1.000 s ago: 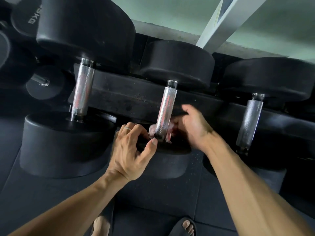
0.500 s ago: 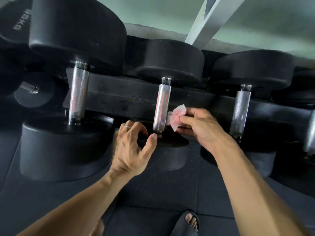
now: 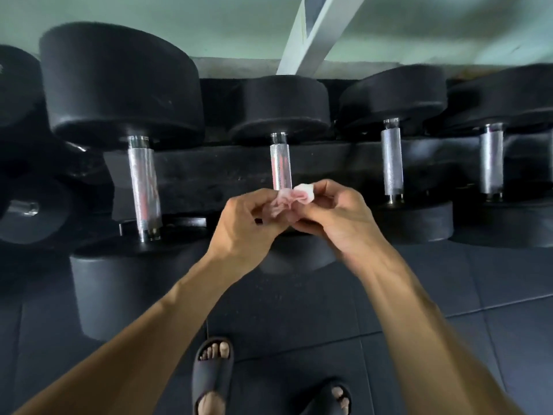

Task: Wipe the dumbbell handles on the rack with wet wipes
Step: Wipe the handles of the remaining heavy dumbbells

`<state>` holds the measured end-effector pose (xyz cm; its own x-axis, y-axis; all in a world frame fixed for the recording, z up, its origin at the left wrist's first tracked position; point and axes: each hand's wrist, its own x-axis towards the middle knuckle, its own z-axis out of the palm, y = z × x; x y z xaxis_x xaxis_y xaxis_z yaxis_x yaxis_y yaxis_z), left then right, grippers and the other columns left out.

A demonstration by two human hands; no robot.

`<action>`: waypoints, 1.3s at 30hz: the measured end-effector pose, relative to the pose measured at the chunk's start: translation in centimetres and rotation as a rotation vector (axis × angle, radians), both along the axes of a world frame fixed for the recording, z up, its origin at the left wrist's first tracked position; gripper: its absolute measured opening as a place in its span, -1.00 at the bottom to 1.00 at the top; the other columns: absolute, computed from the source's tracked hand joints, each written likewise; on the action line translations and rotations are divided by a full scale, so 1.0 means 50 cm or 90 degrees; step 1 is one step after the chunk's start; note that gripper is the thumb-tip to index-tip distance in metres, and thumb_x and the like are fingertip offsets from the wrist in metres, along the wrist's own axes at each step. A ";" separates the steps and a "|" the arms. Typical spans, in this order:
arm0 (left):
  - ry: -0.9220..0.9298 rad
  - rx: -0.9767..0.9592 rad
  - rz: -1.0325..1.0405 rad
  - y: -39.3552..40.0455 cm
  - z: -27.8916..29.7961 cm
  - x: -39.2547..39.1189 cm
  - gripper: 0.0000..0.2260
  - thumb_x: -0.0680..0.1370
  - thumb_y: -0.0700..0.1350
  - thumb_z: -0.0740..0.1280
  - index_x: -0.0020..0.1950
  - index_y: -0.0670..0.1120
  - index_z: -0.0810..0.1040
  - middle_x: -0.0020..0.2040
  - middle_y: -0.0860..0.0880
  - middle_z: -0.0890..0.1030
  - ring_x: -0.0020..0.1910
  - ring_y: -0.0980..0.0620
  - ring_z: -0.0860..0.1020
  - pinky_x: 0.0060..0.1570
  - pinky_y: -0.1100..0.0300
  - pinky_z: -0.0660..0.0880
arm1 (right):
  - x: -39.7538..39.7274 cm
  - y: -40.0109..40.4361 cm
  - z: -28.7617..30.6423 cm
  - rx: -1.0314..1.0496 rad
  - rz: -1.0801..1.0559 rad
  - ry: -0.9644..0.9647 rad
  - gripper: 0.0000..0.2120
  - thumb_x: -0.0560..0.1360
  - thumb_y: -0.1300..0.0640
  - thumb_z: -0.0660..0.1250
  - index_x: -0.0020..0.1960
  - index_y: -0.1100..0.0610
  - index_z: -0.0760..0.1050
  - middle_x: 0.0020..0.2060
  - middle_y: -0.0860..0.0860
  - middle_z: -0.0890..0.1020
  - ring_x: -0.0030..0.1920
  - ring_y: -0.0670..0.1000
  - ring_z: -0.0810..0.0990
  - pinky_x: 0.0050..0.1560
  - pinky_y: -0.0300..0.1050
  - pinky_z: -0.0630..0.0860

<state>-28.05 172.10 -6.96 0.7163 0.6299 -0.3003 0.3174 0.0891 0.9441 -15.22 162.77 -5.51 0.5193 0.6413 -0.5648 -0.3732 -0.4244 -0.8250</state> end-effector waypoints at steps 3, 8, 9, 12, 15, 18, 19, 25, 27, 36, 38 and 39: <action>0.024 -0.072 0.116 0.024 -0.011 -0.005 -0.96 0.52 -0.12 0.46 -0.12 -0.01 0.69 -0.15 -0.05 0.71 -0.08 -0.05 0.69 -0.05 0.12 0.65 | -0.019 -0.011 -0.004 0.026 -0.069 0.008 -0.85 0.60 0.29 0.31 0.08 0.13 0.61 -0.06 0.10 0.74 0.01 0.05 0.72 0.03 -0.12 0.63; 0.140 -0.114 0.205 0.086 -0.091 0.029 -0.93 0.49 -0.06 0.50 -0.20 0.04 0.72 -0.15 -0.03 0.72 -0.06 -0.04 0.70 0.01 0.04 0.64 | -0.011 -0.036 -0.030 -0.074 -0.188 -0.249 -0.81 0.56 0.26 0.34 -0.04 0.01 0.66 -0.15 -0.07 0.72 -0.12 -0.25 0.64 -0.10 -0.48 0.47; 0.155 -0.116 0.213 0.097 -0.106 0.047 -0.92 0.49 -0.07 0.50 -0.21 0.01 0.71 -0.18 -0.05 0.72 -0.09 -0.05 0.70 0.00 0.02 0.65 | -0.015 -0.040 -0.041 -0.096 -0.181 -0.268 -0.85 0.55 0.22 0.37 -0.04 0.00 0.65 -0.17 -0.09 0.71 -0.15 -0.23 0.62 -0.12 -0.47 0.46; 0.133 -0.198 0.270 0.121 -0.134 0.109 -0.82 0.51 -0.18 0.48 -0.29 -0.02 0.63 -0.36 0.06 0.64 -0.30 0.10 0.62 -0.06 0.13 0.63 | -0.050 -0.052 -0.092 -0.142 -0.141 -0.298 -0.89 0.58 0.07 0.35 -0.02 -0.13 0.61 -0.04 -0.18 0.65 0.05 -0.16 0.59 0.12 -0.27 0.45; 0.045 -0.333 0.279 0.138 -0.148 0.151 -0.89 0.54 -0.28 0.41 -0.09 -0.07 0.65 -0.37 0.04 0.65 -0.36 0.11 0.60 -0.18 0.16 0.62 | -0.081 -0.048 -0.127 -0.144 -0.180 -0.342 -0.86 0.58 -0.09 0.18 -0.05 -0.23 0.51 0.05 -0.27 0.55 0.21 -0.11 0.49 0.27 -0.17 0.37; -0.035 -0.452 0.210 0.151 -0.145 0.145 -0.76 0.43 -0.37 0.24 -0.03 -0.17 0.63 -0.17 -0.10 0.60 -0.19 -0.05 0.56 -0.08 0.13 0.49 | -0.085 -0.047 -0.141 -0.148 -0.185 -0.368 -0.66 0.51 -0.17 0.08 0.05 -0.10 0.56 0.04 -0.28 0.52 0.22 -0.11 0.46 0.26 -0.16 0.34; -0.058 -0.511 0.201 0.153 -0.144 0.134 -0.78 0.41 -0.30 0.22 -0.02 -0.17 0.59 -0.12 -0.12 0.58 -0.16 -0.06 0.56 -0.05 0.14 0.50 | -0.085 -0.048 -0.142 -0.152 -0.185 -0.371 -0.65 0.51 -0.17 0.08 0.07 -0.08 0.57 0.04 -0.27 0.52 0.21 -0.11 0.46 0.25 -0.16 0.34; -0.077 -0.538 0.135 0.164 -0.152 0.127 -0.80 0.60 -0.25 0.29 -0.19 -0.09 0.61 -0.25 -0.03 0.58 -0.36 0.12 0.51 -0.18 0.21 0.55 | -0.087 -0.047 -0.146 -0.149 -0.198 -0.394 -0.67 0.46 -0.25 0.03 -0.03 -0.17 0.50 0.03 -0.28 0.53 0.18 -0.09 0.49 0.22 -0.07 0.39; -0.116 -0.581 0.200 0.170 -0.153 0.148 -0.80 0.61 -0.28 0.29 -0.18 -0.11 0.61 -0.05 -0.15 0.54 -0.37 0.12 0.51 -0.33 0.27 0.55 | -0.087 -0.049 -0.150 -0.144 -0.198 -0.401 -0.58 0.45 -0.27 0.01 -0.01 -0.09 0.54 0.05 -0.26 0.53 0.19 -0.08 0.49 0.23 -0.03 0.41; -0.031 -0.536 0.092 0.185 -0.149 0.142 -0.81 0.63 -0.24 0.22 -0.15 -0.16 0.55 -0.29 -0.08 0.53 -0.45 0.10 0.43 -0.24 0.23 0.52 | -0.089 -0.046 -0.148 -0.146 -0.198 -0.398 -0.75 0.44 -0.29 0.02 -0.08 -0.27 0.42 0.12 -0.19 0.55 0.20 -0.07 0.49 0.20 -0.09 0.39; -0.045 -0.566 0.125 0.201 -0.149 0.163 -0.83 0.63 -0.22 0.21 0.03 -0.23 0.59 -0.13 -0.14 0.59 -0.48 0.11 0.42 -0.17 0.19 0.55 | -0.088 -0.046 -0.152 -0.144 -0.201 -0.402 -0.71 0.44 -0.29 0.01 -0.07 -0.22 0.45 0.13 -0.20 0.55 0.21 -0.08 0.50 0.19 -0.08 0.40; -0.015 -0.558 0.098 0.204 -0.149 0.159 -0.80 0.63 -0.22 0.21 0.13 -0.27 0.58 -0.13 -0.14 0.59 -0.47 0.11 0.45 -0.12 0.15 0.58 | -0.088 -0.047 -0.153 -0.145 -0.203 -0.402 -0.70 0.44 -0.29 0.01 -0.07 -0.21 0.46 0.12 -0.21 0.55 0.20 -0.08 0.50 0.18 -0.08 0.41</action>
